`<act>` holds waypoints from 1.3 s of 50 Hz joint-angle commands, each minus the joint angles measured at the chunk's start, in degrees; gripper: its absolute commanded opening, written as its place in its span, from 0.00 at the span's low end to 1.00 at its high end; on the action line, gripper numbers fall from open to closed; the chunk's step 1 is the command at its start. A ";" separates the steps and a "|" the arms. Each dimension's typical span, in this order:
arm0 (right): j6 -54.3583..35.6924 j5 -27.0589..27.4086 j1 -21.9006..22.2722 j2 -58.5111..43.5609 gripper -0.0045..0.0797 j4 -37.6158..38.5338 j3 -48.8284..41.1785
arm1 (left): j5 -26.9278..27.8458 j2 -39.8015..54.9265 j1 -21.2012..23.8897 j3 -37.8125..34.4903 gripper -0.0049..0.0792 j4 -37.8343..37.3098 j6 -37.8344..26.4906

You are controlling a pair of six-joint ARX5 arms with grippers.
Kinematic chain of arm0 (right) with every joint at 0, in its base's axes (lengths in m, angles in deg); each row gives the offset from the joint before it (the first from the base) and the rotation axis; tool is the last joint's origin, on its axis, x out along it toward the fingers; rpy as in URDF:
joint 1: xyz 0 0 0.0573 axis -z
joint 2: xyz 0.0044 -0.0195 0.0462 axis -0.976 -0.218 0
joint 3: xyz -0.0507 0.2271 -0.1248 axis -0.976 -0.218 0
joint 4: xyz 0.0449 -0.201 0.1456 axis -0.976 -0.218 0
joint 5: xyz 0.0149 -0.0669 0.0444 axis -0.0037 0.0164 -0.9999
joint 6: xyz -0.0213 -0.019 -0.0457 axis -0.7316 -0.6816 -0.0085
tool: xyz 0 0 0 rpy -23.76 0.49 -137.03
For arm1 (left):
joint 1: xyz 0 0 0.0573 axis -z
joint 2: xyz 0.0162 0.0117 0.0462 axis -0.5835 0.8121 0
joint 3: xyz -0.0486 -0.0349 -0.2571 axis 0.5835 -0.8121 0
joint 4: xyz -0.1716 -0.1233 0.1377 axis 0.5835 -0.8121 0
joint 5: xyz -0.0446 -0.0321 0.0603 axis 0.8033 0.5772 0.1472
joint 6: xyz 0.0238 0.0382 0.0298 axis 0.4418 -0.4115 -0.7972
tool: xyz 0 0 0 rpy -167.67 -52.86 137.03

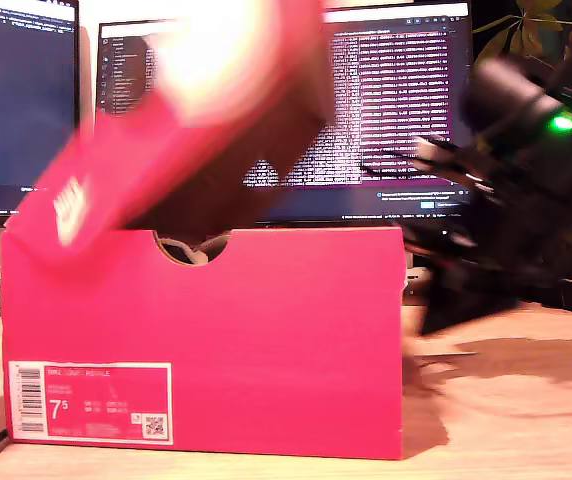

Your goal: Close the red shoebox by pushing the lid with your left arm and holding the box in place with your right arm

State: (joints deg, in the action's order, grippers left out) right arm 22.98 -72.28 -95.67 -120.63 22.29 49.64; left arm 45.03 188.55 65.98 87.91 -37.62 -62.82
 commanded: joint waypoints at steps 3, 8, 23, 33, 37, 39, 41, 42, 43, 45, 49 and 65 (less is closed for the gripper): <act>-1.60 0.39 4.33 0.39 0.04 -0.63 0.61 | -0.44 -0.72 -0.20 1.90 0.04 -2.38 -0.92; -2.75 1.31 7.74 0.87 0.04 -2.25 0.63 | -0.48 -1.11 -0.87 2.27 0.04 -4.00 -0.92; 1.40 -6.21 9.51 6.78 0.04 -3.45 0.70 | -0.57 -1.11 -1.75 2.29 0.04 -5.55 -2.45; 6.27 -9.99 6.21 14.60 0.04 -2.34 1.18 | 2.16 -1.11 -4.55 2.29 0.04 -5.53 -3.15; 7.43 -11.91 4.83 16.17 0.04 -2.36 1.92 | 4.26 -1.11 -5.90 2.29 0.04 -5.53 -3.69; 7.89 -12.70 4.02 16.41 0.04 -2.34 2.27 | 5.14 -1.11 -6.58 2.29 0.04 -5.55 -3.78; 8.26 -12.98 3.19 16.44 0.04 -2.40 2.54 | 5.97 -1.11 -7.19 2.29 0.04 -5.55 -3.78; 8.59 -12.98 2.78 16.44 0.04 -2.43 2.54 | 6.32 -1.11 -7.48 2.27 0.04 -5.55 -3.78; 8.66 -12.98 2.40 16.41 0.04 -2.43 2.54 | 6.80 -1.11 -7.76 2.27 0.04 -5.55 -3.78; 8.66 -12.98 1.49 16.41 0.04 -2.82 2.54 | 7.61 -1.11 -8.24 2.27 0.04 -5.55 -3.93; 8.66 -12.96 -0.52 16.41 0.04 -3.08 2.54 | 8.48 -1.09 -9.11 2.27 0.04 -5.55 -4.22; 8.61 -12.09 -5.57 16.20 0.04 -2.97 2.54 | 15.41 -0.68 -13.79 -1.36 0.04 -5.44 -5.31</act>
State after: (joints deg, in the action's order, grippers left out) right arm 31.70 -84.56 -101.00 -103.62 18.92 52.24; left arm 59.52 186.54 53.04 88.43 -43.34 -67.44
